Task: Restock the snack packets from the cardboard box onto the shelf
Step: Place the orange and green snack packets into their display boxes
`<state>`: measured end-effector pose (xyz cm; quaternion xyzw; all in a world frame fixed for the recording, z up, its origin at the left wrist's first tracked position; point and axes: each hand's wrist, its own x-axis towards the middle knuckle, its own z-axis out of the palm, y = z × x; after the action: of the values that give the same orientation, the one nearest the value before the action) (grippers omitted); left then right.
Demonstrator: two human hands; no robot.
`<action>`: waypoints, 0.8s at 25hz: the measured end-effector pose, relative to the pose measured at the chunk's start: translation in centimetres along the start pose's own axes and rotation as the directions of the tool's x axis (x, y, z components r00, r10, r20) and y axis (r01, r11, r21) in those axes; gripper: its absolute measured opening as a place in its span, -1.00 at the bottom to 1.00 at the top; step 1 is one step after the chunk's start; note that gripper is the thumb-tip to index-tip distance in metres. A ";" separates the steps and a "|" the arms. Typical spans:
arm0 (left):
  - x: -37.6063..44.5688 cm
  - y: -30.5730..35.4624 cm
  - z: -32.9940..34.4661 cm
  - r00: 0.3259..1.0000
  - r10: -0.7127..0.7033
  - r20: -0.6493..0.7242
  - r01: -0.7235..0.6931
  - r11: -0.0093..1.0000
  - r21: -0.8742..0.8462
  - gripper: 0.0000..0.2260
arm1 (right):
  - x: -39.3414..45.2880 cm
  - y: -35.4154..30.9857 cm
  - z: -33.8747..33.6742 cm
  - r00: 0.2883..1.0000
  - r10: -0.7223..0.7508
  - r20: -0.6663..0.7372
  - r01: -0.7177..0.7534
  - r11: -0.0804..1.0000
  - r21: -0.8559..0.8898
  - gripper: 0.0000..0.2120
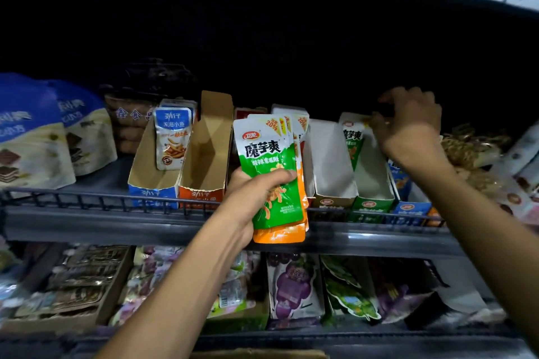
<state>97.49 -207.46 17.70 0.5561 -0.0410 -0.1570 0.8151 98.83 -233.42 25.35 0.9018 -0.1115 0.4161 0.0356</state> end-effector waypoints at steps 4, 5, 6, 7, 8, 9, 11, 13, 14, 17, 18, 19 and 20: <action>-1.7 -0.3 1.3 0.999 -0.024 0.025 0.024 1.000 -0.019 -0.60 | -8.6 -7.3 -4.9 0.936 0.061 0.346 -0.314 0.591 0.743 -0.91; -2.2 -0.5 1.6 1.000 -0.021 0.022 0.022 0.999 -0.044 -0.61 | -10.6 -8.9 -5.3 0.908 0.007 0.419 -0.372 0.475 0.798 -0.91; -2.6 -0.6 1.8 1.000 -0.011 0.007 0.011 0.997 -0.071 -0.66 | -12.1 -9.9 -5.5 0.894 -0.051 0.444 -0.382 0.430 0.818 -0.86; -3.1 -0.6 1.8 1.000 -0.005 -0.010 0.005 0.995 -0.097 -0.73 | -12.9 -10.4 -5.4 0.888 -0.104 0.448 -0.365 0.434 0.824 -0.77; -3.4 -0.7 1.8 1.000 -0.007 -0.013 0.005 0.992 -0.124 -0.79 | -13.5 -10.4 -5.0 0.883 -0.141 0.448 -0.343 0.458 0.820 -0.67; -3.9 -0.7 1.8 1.000 -0.017 -0.006 0.016 0.991 -0.131 -0.84 | -13.9 -10.1 -4.6 0.879 -0.145 0.454 -0.342 0.470 0.813 -0.58; -4.5 -0.5 1.8 0.999 -0.026 0.021 0.027 0.998 -0.063 -0.84 | -14.5 -9.9 -4.4 0.872 -0.110 0.476 -0.387 0.442 0.810 -0.49; -4.5 -0.7 1.6 0.999 -0.043 0.034 0.043 0.999 0.003 -0.67 | -15.1 -9.9 -4.0 0.871 -0.054 0.489 -0.424 0.423 0.801 -0.48; -4.3 -0.9 1.6 0.996 -0.078 0.036 0.077 0.997 0.024 -0.52 | -15.2 -9.8 -3.8 0.867 -0.028 0.498 -0.442 0.419 0.793 -0.49; -4.0 -1.0 1.6 0.986 -0.152 0.064 0.153 0.988 -0.015 -0.55 | -14.7 -9.7 -3.3 0.819 0.014 0.573 -0.559 0.240 0.793 -0.59; -3.7 -1.1 1.5 0.989 -0.134 0.061 0.135 0.991 -0.001 -0.65 | -14.5 -9.5 -3.3 0.786 0.036 0.617 -0.614 0.156 0.774 -0.61; -3.5 -1.1 1.4 0.994 -0.097 0.041 0.095 0.995 0.037 -0.71 | -14.3 -9.2 -3.4 0.753 0.051 0.656 -0.658 0.089 0.748 -0.61; -3.5 -1.2 1.4 0.999 -0.045 0.029 0.043 0.996 0.083 -0.74 | -14.1 -8.9 -3.7 0.724 0.055 0.687 -0.689 0.036 0.724 -0.63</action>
<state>93.62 -208.07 17.50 0.5876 -0.0478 -0.1816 0.7871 89.28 -221.80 17.30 0.7047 -0.0674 0.1374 -0.6928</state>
